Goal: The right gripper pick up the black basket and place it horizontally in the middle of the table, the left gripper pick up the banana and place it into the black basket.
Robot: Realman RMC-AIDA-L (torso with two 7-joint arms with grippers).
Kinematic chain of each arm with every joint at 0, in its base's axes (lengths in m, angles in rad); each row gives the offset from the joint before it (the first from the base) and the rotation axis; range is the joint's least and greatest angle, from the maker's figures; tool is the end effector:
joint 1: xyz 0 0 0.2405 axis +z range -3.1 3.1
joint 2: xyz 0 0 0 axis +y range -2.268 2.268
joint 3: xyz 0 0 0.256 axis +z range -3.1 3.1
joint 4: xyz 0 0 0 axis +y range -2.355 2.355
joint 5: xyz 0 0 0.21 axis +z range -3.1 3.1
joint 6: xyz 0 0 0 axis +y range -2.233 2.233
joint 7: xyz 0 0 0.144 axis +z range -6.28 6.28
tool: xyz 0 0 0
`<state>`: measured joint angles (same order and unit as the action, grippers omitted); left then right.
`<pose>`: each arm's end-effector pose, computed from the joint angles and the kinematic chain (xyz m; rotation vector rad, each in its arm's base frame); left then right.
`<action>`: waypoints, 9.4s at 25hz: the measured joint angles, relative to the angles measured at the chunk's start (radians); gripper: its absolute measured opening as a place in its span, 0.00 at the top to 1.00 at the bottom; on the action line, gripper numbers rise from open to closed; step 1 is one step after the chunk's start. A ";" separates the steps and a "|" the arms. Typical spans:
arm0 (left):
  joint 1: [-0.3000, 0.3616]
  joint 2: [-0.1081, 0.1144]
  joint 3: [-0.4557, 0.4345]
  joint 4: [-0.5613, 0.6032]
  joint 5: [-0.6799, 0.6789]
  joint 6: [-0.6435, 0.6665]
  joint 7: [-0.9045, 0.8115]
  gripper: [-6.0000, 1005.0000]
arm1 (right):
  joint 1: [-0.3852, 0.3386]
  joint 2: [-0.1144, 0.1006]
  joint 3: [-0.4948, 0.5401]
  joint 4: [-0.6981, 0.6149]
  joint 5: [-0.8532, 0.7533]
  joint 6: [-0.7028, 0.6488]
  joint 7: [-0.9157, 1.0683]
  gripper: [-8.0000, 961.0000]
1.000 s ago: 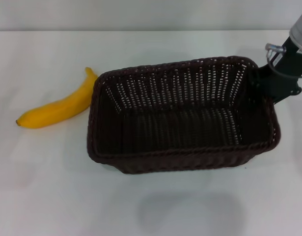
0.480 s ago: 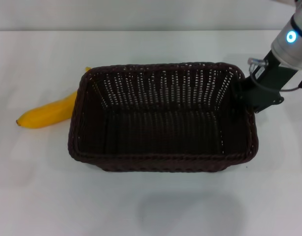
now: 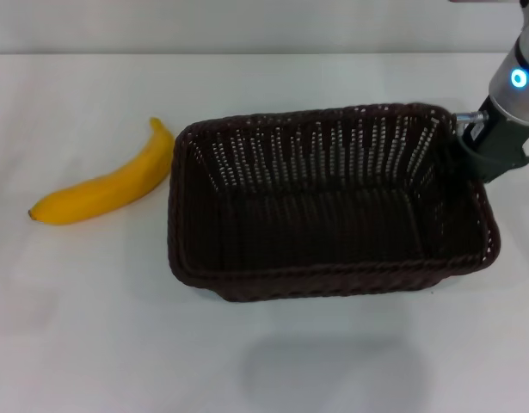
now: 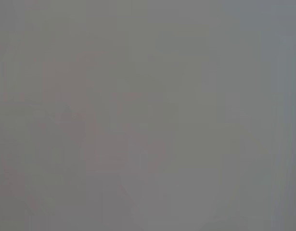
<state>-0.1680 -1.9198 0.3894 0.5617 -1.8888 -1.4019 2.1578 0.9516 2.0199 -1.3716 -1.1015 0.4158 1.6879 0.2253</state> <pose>-0.4011 0.2570 0.1863 -1.5736 -0.4899 -0.7746 0.1323 0.3964 0.0099 -1.9665 1.6195 -0.5625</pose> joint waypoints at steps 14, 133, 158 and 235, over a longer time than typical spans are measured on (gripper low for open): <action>0.007 -0.015 -0.038 0.001 0.000 -0.008 -0.012 0.13 | -0.018 0.003 -0.266 -0.153 -0.012 0.024 0.146 0.87; -0.462 0.026 0.260 0.188 1.208 -0.045 -0.731 0.19 | -1.020 -0.014 -0.417 -0.505 0.028 -1.635 -0.669 0.59; -0.425 -0.013 0.260 0.127 1.164 0.108 -0.613 0.21 | -1.013 -0.012 -0.415 -0.528 0.024 -1.544 -0.684 0.60; -0.232 -0.156 0.357 0.891 0.634 -0.401 -0.883 0.30 | -1.022 -0.010 -0.304 -0.505 0.035 -1.679 -0.752 0.59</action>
<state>-0.3998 -2.0754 0.7462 1.4528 -1.2546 -1.8032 1.2743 -0.0700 2.0103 -1.6759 -1.6062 0.4509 0.0088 -0.5263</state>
